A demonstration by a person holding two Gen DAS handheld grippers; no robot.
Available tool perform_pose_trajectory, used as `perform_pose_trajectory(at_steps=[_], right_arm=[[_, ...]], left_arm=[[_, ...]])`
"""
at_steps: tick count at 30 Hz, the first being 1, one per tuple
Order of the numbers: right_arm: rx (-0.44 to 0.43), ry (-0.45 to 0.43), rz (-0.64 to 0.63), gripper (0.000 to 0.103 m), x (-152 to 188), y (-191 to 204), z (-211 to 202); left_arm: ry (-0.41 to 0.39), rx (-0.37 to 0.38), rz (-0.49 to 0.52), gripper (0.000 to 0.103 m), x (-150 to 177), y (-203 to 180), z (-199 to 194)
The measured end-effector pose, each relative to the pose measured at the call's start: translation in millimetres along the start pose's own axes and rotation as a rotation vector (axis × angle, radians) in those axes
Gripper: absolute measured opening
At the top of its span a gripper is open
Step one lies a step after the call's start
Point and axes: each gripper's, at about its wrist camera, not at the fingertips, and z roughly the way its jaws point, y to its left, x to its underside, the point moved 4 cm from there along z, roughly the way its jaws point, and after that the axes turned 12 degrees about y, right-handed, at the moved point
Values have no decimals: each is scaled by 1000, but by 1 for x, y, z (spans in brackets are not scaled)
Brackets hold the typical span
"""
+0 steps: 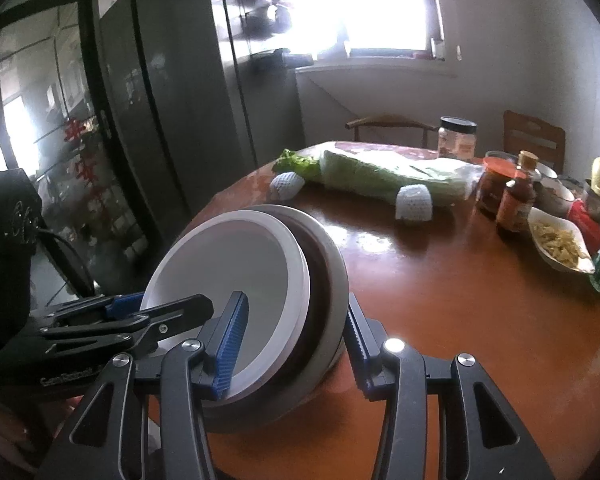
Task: Organize plates and bowls
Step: 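Lift the steel bowl stack and carry it toward the plate stack with the right tool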
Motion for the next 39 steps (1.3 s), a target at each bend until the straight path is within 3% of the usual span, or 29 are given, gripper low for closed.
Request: perform_pose_trajectory(at_steps=[13, 39], right_arm=[[-5, 49, 23, 48, 2, -3, 36], [3, 91, 48, 48, 13, -8, 61]], left_arm=[[21, -2, -22, 51, -1, 14, 21], [28, -15, -18, 51, 0, 24, 43]])
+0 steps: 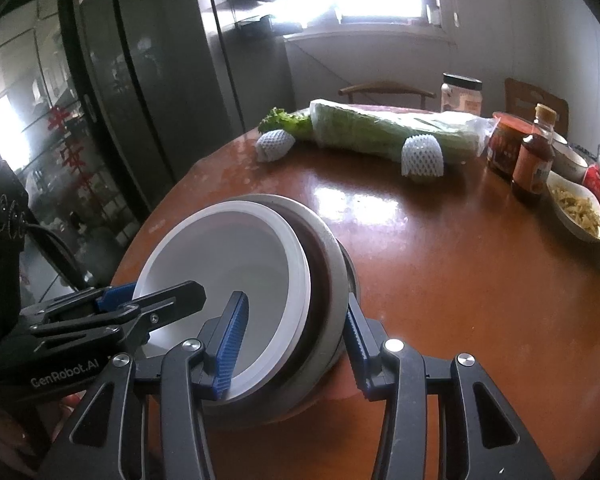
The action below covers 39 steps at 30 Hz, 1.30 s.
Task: Organize plates and bowls
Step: 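Lift the steel bowl stack and carry it toward the plate stack with the right tool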
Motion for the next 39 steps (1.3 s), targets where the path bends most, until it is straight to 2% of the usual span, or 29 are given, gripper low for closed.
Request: perform_pose_trajectory(at_steps=[31, 39], right_arm=[[-9, 9, 11, 48, 0, -2, 9], [37, 0, -9, 48, 1, -2, 11]], left_arm=[[-3, -5, 2, 51, 1, 3, 5], [1, -14, 7, 51, 0, 6, 10]])
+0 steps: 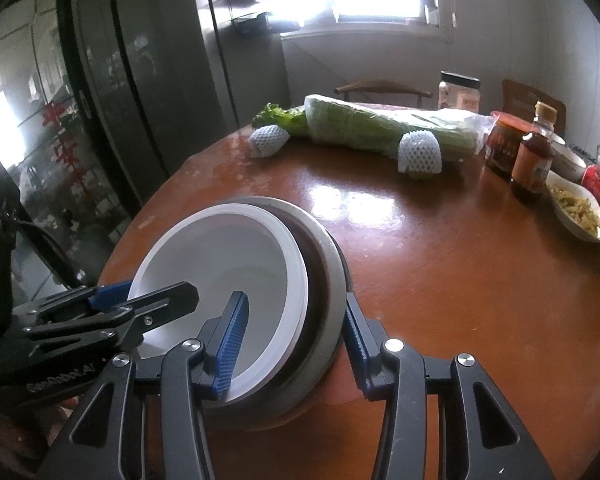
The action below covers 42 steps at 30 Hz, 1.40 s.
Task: Organize plates and bowls
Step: 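Lift the steel bowl stack and carry it toward the plate stack with the right tool, then hold the tilted steel bowl stack over the steel plate on the pink bowl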
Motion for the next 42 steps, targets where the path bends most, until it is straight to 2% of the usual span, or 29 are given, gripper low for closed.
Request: perform_pose_trajectory(at_steps=[18, 42], right_arm=[[63, -3, -25, 48, 0, 1, 5], [56, -22, -18, 48, 0, -2, 0]], left_arm=[[7, -4, 8, 51, 2, 1, 4], [-2, -20, 17, 51, 4, -2, -1]])
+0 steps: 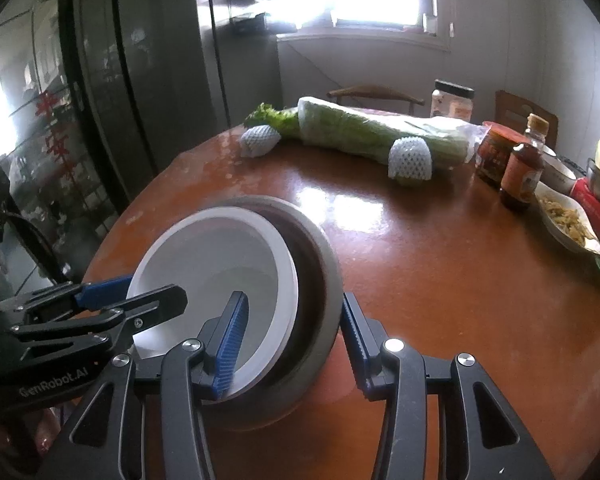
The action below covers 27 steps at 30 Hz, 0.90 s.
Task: Organize plates and bowls
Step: 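Hold the tilted steel bowl stack over the steel plate on the pink bowl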
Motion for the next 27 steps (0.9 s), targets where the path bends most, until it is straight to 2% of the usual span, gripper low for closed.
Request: perform_pose_trajectory(at_steps=[15, 27], right_arm=[[3, -24, -3, 50, 1, -2, -12], [28, -44, -8, 58, 2, -4, -22]], left_arm=[[-24, -25, 7, 51, -1, 1, -13], [-45, -56, 4, 52, 1, 3, -22]])
